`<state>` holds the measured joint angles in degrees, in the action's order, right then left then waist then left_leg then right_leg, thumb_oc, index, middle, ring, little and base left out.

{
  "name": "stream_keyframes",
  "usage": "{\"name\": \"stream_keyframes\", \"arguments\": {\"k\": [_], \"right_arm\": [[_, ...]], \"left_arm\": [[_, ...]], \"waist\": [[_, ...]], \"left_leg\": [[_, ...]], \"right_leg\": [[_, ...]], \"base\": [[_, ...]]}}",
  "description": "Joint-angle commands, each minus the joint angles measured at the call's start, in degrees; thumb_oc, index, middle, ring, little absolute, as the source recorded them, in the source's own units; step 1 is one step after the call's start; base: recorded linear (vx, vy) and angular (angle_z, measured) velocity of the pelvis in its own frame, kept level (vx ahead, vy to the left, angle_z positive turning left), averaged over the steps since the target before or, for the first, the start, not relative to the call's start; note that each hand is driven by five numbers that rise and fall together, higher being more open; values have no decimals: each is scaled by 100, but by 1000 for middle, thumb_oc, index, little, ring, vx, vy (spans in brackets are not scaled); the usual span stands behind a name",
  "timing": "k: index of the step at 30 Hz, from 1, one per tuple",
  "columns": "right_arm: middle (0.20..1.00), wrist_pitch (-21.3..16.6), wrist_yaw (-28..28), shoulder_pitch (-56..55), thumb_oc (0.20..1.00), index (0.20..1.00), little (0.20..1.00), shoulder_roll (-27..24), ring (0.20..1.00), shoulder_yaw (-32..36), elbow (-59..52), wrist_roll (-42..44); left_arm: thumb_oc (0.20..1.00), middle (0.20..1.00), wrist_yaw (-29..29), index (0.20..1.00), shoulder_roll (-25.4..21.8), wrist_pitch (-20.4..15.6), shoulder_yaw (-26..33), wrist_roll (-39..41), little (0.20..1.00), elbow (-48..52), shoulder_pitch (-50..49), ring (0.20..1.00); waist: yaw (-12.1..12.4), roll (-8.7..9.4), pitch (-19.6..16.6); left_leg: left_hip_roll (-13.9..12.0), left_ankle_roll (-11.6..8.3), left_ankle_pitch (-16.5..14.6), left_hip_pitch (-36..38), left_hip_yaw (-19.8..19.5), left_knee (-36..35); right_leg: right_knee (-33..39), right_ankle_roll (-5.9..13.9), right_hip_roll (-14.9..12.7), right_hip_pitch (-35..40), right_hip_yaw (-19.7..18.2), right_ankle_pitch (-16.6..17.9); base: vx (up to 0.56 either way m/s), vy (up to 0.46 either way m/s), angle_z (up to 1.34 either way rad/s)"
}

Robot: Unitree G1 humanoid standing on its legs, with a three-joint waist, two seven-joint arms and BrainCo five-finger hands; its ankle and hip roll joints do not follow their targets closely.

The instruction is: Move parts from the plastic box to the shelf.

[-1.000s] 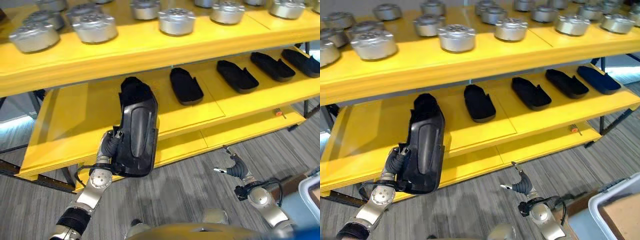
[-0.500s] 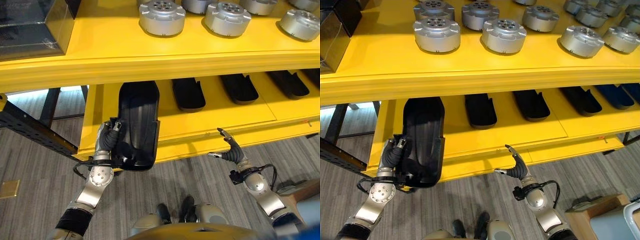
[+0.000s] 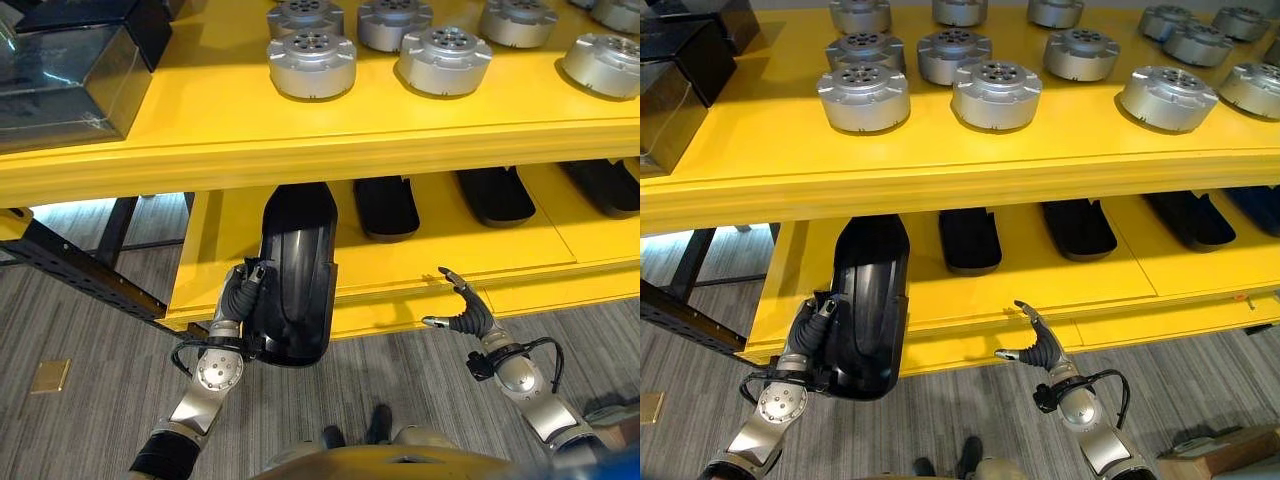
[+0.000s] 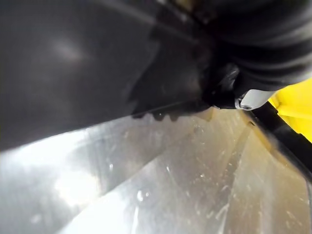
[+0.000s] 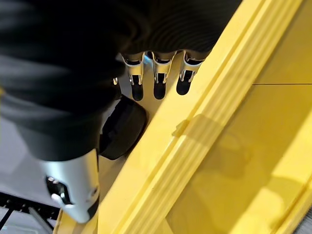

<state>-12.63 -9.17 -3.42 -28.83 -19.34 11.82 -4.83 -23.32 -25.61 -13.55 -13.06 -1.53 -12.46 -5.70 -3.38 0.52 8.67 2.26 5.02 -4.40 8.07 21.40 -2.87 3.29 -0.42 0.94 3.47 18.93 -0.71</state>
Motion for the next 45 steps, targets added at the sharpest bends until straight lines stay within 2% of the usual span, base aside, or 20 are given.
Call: {"name": "stream_keyframes", "arguments": {"k": [1,5,8,10,11,12,13,14,17,18,21,25,29,30,32,33,37,39,41,45], "right_arm": [[1000,-516,-102,294,1000,1000,1000,-196,1000,-138,-422,-42],[1000,-517,-103,310,1000,1000,1000,-238,1000,-154,-575,-23],[1000,-398,162,282,1000,1000,1000,-318,1000,-138,-698,106],[1000,-415,211,278,1000,1000,1000,-351,1000,-153,-686,109],[1000,-422,226,290,1000,1000,1000,-380,1000,-157,-685,87],[1000,-410,217,295,1000,1000,1000,-398,1000,-176,-689,67],[1000,-409,137,392,1000,1000,1000,-431,1000,-282,-585,12],[1000,-421,175,441,1000,1000,1000,-451,1000,-344,-532,49],[1000,-381,572,356,1000,1000,1000,-572,1000,-341,-617,127],[1000,-422,692,240,1000,1000,1000,-649,1000,-365,-645,166],[1000,-489,667,145,1000,1000,1000,-609,1000,-433,-549,179],[1000,-403,651,84,1000,1000,1000,-510,1000,-484,-480,208],[1000,-339,638,15,1000,1000,1000,-434,1000,-461,-476,150],[1000,-369,534,36,1000,1000,1000,-422,1000,-492,-444,134],[1000,-345,507,50,1000,1000,1000,-420,1000,-486,-466,141],[1000,-329,400,133,1000,1000,1000,-424,1000,-538,-496,154],[1000,-184,278,435,1000,1000,1000,-452,1000,-753,-541,154],[1000,-121,143,745,1000,1000,1000,-520,1000,-925,-507,151],[1000,-65,-8,1123,1000,1000,1000,-604,1000,-1118,-473,259],[1000,-85,-78,1326,1000,1000,1000,-698,1000,-1219,-482,357]], "left_arm": [[200,200,-362,200,-95,-179,288,210,200,15,399,200],[200,200,-565,200,7,58,406,420,200,-156,492,200],[200,200,-913,200,84,248,533,391,200,-629,733,200],[200,200,-986,200,93,264,506,405,200,-714,820,200],[200,200,-1029,200,112,268,476,520,200,-796,943,200],[200,200,-1074,200,116,290,450,540,200,-828,1017,200],[200,200,-1232,200,152,330,341,646,200,-996,1276,200],[200,200,-1283,200,159,363,332,633,200,-1096,1380,200],[200,200,-1262,200,143,396,382,604,200,-1198,1387,200],[200,200,-1212,200,118,397,398,575,200,-1240,1384,200],[200,200,-1194,200,155,539,303,495,200,-1317,1500,200],[200,200,-1191,200,160,693,180,365,200,-1454,1642,200],[200,200,-1264,200,142,743,96,303,200,-1565,1759,200],[200,200,-1466,200,158,673,55,299,200,-1719,1870,200],[200,200,-1520,200,160,649,58,325,200,-1760,1901,200],[200,200,-1569,200,122,701,82,301,200,-1756,1965,200],[200,200,-1774,200,87,816,-7,314,200,-2012,2364,200],[200,200,-1793,200,-95,799,-25,444,200,-2454,3024,200],[200,200,-1721,200,-478,797,-145,568,200,-3068,4042,200],[200,200,-1619,200,-801,864,-404,523,200,-3492,4763,200]], "waist": [[48,260,-107],[34,249,-116],[-75,231,-136],[-147,229,-125],[-229,278,-86],[-284,304,-61],[-387,291,48],[-411,264,71],[-425,213,23],[-440,156,-2],[-515,81,-37],[-547,65,-114],[-526,121,-114],[-494,182,-39],[-474,209,1],[-362,277,132],[-300,307,305],[-355,304,536],[-513,415,844],[-645,494,1050]], "left_leg": [[-375,-611,481,-58,73,-213],[-415,-646,530,-71,64,-206],[-507,-710,578,-94,198,-120],[-581,-776,435,-113,332,111],[-760,-780,317,-301,653,600],[-883,-783,394,-378,871,782],[-1393,-963,640,-649,1098,1426],[-1622,-1023,819,-645,1069,1406],[-1919,-1156,1167,-502,925,1144],[-2208,-1357,1642,-494,671,1042],[-2193,-1289,1454,-427,686,925],[-1971,-1174,1105,-295,727,755],[-1770,-1083,860,-278,663,682],[-1673,-1055,752,-353,627,658],[-1651,-1045,718,-392,611,659],[-1648,-1046,691,-543,539,700],[-1780,-1100,743,-855,485,923],[-1954,-1177,833,-1126,498,1154],[-2109,-1268,829,-1388,638,1321],[-2196,-1315,793,-1623,690,1507]], "right_leg": [[-30,706,-421,320,-41,258],[57,687,-408,374,-45,277],[35,640,-390,384,8,214],[13,657,-424,441,33,118],[-72,615,-504,399,113,85],[-116,582,-550,371,162,84],[-385,445,-549,268,220,-90],[-539,379,-554,230,261,-191],[-720,321,-613,236,339,-321],[-915,291,-671,196,256,-421],[-1178,357,-832,146,230,-526],[-1131,479,-942,239,194,-454],[-953,593,-982,296,120,-310],[-874,647,-997,235,91,-242],[-870,662,-1010,201,86,-223],[-918,672,-1016,96,128,-239],[-1118,610,-984,-150,153,-348],[-1309,551,-945,-432,105,-449],[-1392,532,-903,-769,7,-480],[-1525,514,-895,-1060,-69,-511]], "base": [[46,-64,2],[80,-96,0],[130,-131,-4],[56,-34,-3],[-66,-50,4],[-94,-76,10],[-50,3,22],[2,49,31],[90,215,-2],[141,425,-64],[86,296,-25],[97,204,12],[41,138,13],[-42,118,8],[-78,50,4],[-98,-17,13],[-128,-42,13],[-251,-45,-7],[-254,-49,-17],[-146,-7,-14]]}}
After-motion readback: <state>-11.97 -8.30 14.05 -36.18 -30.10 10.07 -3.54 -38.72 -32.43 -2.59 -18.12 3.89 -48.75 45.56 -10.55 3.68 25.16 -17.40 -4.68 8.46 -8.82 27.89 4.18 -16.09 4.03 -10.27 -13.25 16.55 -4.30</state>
